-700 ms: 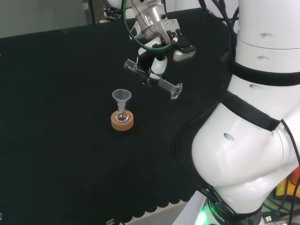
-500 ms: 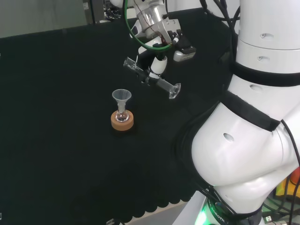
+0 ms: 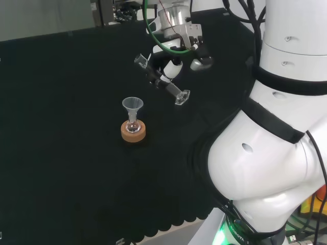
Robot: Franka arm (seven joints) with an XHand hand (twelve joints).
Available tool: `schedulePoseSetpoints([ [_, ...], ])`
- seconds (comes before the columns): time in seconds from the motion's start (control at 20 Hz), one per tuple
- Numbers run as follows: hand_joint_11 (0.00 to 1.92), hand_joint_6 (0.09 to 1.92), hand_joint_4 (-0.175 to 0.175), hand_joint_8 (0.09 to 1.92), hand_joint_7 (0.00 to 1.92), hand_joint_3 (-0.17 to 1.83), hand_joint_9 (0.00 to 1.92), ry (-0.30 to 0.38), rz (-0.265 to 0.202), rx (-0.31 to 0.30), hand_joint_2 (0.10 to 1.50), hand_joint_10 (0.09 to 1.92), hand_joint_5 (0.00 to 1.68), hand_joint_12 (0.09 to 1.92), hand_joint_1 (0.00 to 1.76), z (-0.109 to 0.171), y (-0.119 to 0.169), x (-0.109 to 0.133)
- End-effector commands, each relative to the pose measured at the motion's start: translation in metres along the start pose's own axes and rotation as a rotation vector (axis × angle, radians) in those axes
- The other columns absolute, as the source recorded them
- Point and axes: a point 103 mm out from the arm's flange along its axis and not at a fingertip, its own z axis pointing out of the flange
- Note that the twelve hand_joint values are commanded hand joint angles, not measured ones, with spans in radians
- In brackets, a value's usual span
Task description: Put the graduated cylinder back on the table.
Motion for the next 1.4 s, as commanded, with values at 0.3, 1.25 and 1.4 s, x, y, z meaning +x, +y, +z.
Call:
schedulePoseSetpoints([
  [0.3, 1.23, 0.98, 0.028, 0.82, 1.12, -0.01, 1.49, 0.107, -0.092, -0.191, 1.09, 0.09, 1.0, 0.76, 1.24, 0.005, 0.037, -0.018],
  [1.25, 1.22, 0.98, 0.032, 0.82, 1.11, -0.01, 1.48, 0.227, -0.215, -0.402, 1.09, 0.09, 1.01, 0.76, 1.24, 0.017, 0.094, -0.031],
  [1.4, 1.22, 0.98, 0.034, 0.82, 1.11, -0.01, 1.48, 0.252, -0.224, -0.432, 1.09, 0.09, 1.01, 0.76, 1.24, 0.019, 0.103, -0.036],
])
